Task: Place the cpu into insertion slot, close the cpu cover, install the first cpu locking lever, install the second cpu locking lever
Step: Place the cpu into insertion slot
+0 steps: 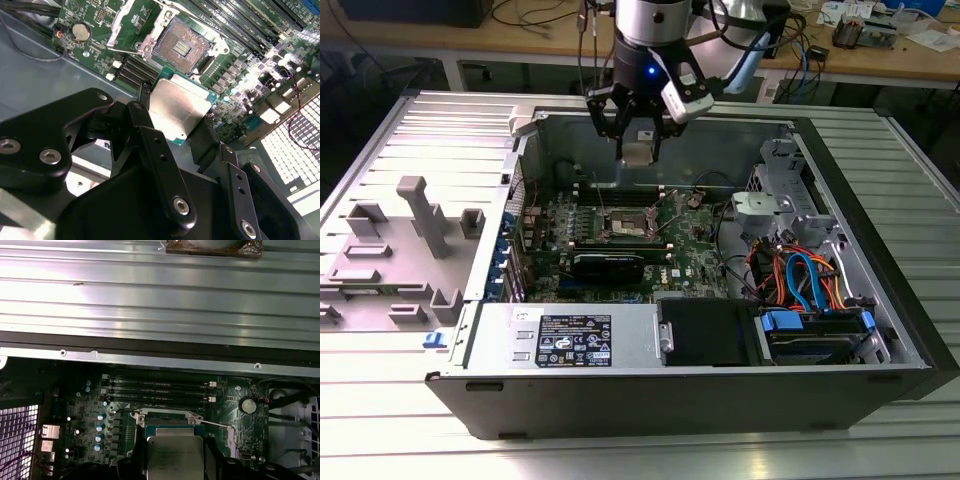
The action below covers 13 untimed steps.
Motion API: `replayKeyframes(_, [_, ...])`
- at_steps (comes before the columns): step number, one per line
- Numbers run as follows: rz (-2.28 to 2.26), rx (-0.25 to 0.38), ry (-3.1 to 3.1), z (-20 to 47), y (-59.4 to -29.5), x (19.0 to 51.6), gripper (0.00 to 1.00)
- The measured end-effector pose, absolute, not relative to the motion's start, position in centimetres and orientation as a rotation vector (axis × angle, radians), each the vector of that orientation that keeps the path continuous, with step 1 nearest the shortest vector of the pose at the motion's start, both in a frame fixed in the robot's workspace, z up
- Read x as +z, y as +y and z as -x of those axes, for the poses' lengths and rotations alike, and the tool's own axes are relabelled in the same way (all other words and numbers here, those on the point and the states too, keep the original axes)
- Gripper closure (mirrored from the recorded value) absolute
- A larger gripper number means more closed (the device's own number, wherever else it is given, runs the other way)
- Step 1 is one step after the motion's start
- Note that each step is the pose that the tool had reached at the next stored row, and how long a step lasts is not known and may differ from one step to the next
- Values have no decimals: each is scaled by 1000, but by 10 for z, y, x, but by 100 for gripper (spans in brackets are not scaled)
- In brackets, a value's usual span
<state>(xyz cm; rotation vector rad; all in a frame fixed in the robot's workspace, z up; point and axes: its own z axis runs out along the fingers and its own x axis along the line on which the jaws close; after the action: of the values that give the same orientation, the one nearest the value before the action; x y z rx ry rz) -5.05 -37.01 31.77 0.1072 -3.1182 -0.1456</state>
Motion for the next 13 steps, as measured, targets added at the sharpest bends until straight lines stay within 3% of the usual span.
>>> replayKeyframes(13, [-10,-145,-3123,51,-370,305,45])
